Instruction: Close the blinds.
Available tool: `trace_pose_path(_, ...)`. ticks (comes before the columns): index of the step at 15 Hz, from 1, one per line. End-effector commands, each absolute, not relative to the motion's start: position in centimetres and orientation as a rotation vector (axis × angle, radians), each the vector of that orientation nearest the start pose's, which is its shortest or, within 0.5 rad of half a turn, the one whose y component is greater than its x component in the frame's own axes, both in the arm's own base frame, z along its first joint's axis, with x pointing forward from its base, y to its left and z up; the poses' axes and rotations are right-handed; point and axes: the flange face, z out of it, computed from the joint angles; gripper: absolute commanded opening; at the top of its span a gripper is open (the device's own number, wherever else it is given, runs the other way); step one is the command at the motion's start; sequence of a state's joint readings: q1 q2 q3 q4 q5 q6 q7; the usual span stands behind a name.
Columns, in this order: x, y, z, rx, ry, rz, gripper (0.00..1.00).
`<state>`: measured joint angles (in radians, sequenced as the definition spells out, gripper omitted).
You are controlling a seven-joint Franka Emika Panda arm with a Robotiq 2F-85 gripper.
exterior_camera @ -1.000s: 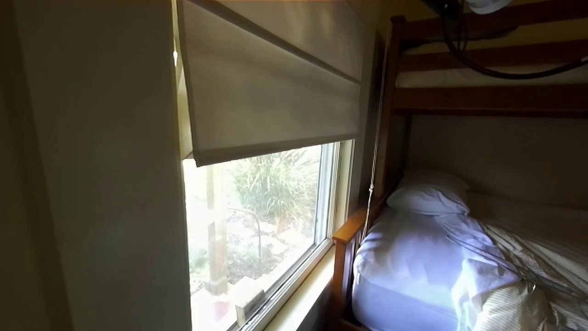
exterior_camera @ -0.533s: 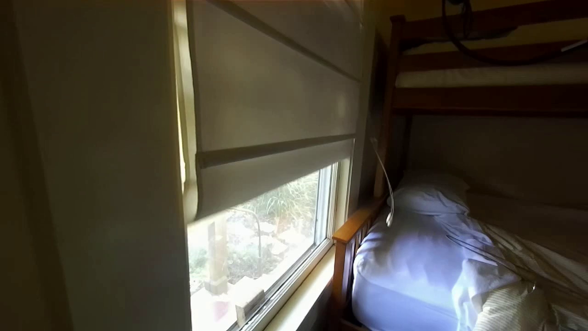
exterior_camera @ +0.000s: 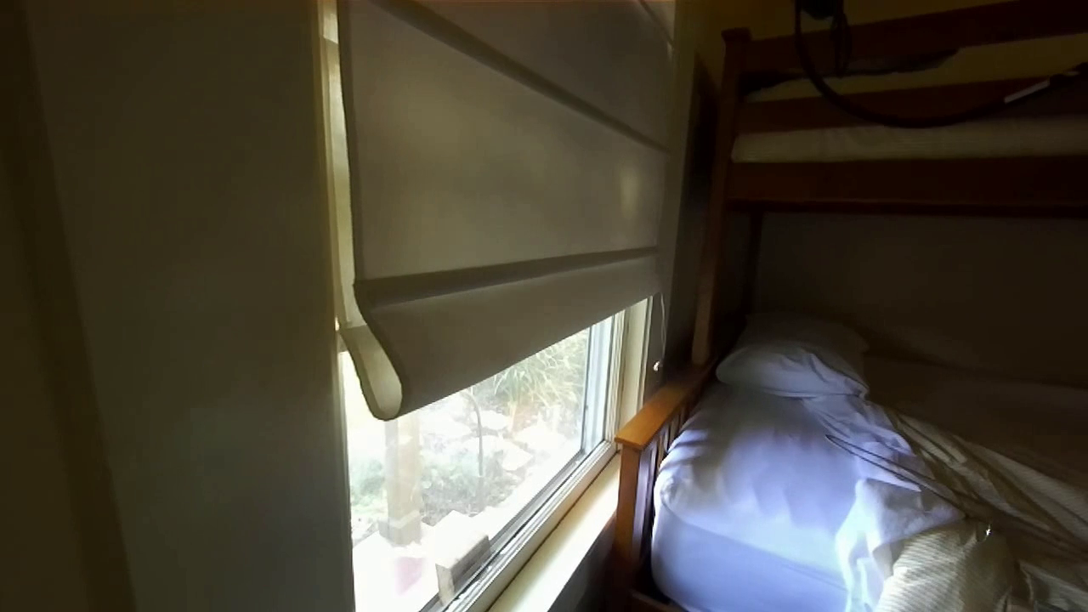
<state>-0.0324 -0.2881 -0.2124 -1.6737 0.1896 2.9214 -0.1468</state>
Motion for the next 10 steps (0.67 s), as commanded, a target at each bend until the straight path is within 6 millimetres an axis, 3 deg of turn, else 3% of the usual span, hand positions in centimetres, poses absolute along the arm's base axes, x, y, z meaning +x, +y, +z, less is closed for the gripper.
trace_pose_path(1,43.9,-14.9,85.2,-2.411,0.341,-2.038,0.40)
trace_pose_path(4,43.4,-14.8,79.3,-2.544,0.325,-1.775,0.60)
trace_pose_path(10,40.2,-19.4,70.7,-2.725,0.528,-1.426,0.99)
